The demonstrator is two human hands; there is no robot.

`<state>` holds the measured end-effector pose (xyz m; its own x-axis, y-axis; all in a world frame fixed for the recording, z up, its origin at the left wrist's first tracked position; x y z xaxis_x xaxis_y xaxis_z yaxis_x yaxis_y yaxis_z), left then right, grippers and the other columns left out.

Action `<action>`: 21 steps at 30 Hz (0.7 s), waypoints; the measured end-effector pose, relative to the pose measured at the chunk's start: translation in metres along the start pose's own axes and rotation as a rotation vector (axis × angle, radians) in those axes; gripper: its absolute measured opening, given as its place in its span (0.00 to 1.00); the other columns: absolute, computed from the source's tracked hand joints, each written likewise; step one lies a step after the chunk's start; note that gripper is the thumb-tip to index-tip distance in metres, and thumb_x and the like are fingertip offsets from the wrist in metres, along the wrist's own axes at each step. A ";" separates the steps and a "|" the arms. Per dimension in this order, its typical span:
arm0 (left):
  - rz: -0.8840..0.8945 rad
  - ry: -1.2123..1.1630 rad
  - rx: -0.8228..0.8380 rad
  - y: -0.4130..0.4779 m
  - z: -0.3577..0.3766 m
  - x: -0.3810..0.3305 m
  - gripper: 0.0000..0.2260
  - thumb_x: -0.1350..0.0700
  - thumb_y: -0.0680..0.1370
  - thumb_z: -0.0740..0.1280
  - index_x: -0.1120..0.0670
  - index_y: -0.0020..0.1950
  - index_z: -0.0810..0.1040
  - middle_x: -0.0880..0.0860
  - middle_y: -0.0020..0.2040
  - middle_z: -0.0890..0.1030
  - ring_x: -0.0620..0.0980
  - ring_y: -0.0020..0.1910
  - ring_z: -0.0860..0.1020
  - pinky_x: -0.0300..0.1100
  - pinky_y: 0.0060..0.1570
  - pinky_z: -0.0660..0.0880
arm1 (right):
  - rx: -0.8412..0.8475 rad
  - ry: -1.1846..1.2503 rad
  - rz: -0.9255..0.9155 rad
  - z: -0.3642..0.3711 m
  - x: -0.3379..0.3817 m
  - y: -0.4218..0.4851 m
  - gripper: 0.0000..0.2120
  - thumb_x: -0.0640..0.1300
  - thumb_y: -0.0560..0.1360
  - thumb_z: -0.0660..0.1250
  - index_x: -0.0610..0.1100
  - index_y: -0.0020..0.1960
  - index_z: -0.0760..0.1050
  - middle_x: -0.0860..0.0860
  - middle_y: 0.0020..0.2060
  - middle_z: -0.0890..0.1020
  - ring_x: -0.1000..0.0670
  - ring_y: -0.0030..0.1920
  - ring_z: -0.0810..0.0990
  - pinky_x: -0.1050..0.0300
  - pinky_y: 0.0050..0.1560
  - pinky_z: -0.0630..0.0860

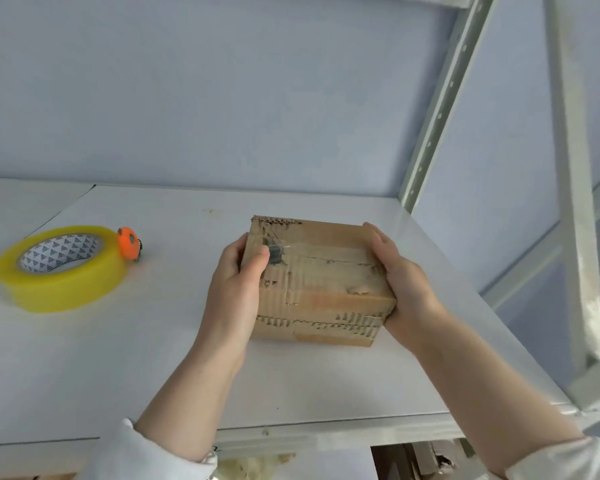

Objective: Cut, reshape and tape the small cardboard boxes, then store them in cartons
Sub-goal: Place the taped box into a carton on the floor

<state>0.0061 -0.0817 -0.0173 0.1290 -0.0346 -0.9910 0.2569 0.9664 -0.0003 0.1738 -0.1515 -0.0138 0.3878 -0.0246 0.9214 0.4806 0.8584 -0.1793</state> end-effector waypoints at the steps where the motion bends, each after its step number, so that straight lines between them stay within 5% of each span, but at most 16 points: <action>1: 0.012 -0.003 0.028 -0.003 0.002 -0.002 0.13 0.53 0.80 0.60 0.49 0.64 0.73 0.45 0.56 0.80 0.43 0.55 0.78 0.42 0.54 0.72 | -0.026 -0.018 -0.018 -0.003 0.003 -0.006 0.12 0.51 0.80 0.58 0.56 0.62 0.72 0.54 0.47 0.81 0.53 0.43 0.81 0.60 0.34 0.78; 9: 0.036 0.002 0.331 -0.050 -0.003 -0.010 0.11 0.56 0.80 0.60 0.47 0.60 0.74 0.42 0.51 0.80 0.33 0.44 0.79 0.27 0.38 0.72 | -0.303 -0.032 -0.097 -0.023 -0.016 -0.095 0.06 0.49 0.80 0.59 0.51 0.50 0.74 0.51 0.39 0.79 0.52 0.37 0.79 0.57 0.35 0.77; 12: 0.029 0.028 0.382 -0.070 -0.004 -0.008 0.11 0.53 0.79 0.61 0.48 0.61 0.74 0.43 0.53 0.80 0.39 0.50 0.78 0.34 0.45 0.72 | -0.424 0.015 -0.115 -0.029 -0.027 -0.135 0.06 0.48 0.79 0.60 0.50 0.47 0.74 0.52 0.36 0.79 0.52 0.34 0.78 0.61 0.27 0.77; 15: 0.043 0.031 0.400 -0.089 0.002 -0.004 0.11 0.51 0.79 0.62 0.48 0.60 0.75 0.44 0.55 0.79 0.41 0.54 0.77 0.36 0.50 0.71 | -0.509 0.069 -0.141 -0.037 -0.034 -0.172 0.05 0.48 0.79 0.60 0.50 0.49 0.75 0.52 0.37 0.80 0.53 0.33 0.80 0.61 0.27 0.78; 21: 0.048 0.025 0.584 -0.159 0.053 0.002 0.09 0.47 0.77 0.62 0.48 0.56 0.75 0.42 0.51 0.78 0.36 0.49 0.76 0.32 0.42 0.69 | -0.767 0.091 -0.257 -0.089 -0.026 -0.261 0.09 0.49 0.80 0.58 0.49 0.58 0.73 0.51 0.44 0.80 0.52 0.39 0.79 0.59 0.31 0.79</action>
<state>0.0162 -0.2492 -0.0123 0.1333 0.0186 -0.9909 0.7376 0.6660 0.1117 0.1089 -0.4205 -0.0216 0.2386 -0.2429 0.9402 0.9556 0.2310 -0.1828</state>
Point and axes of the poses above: each hand's wrist, its own y-axis towards the middle knuckle, its own z-axis out of the palm, x = y × z, the point moved 5 cm from there along y, towards the middle knuckle
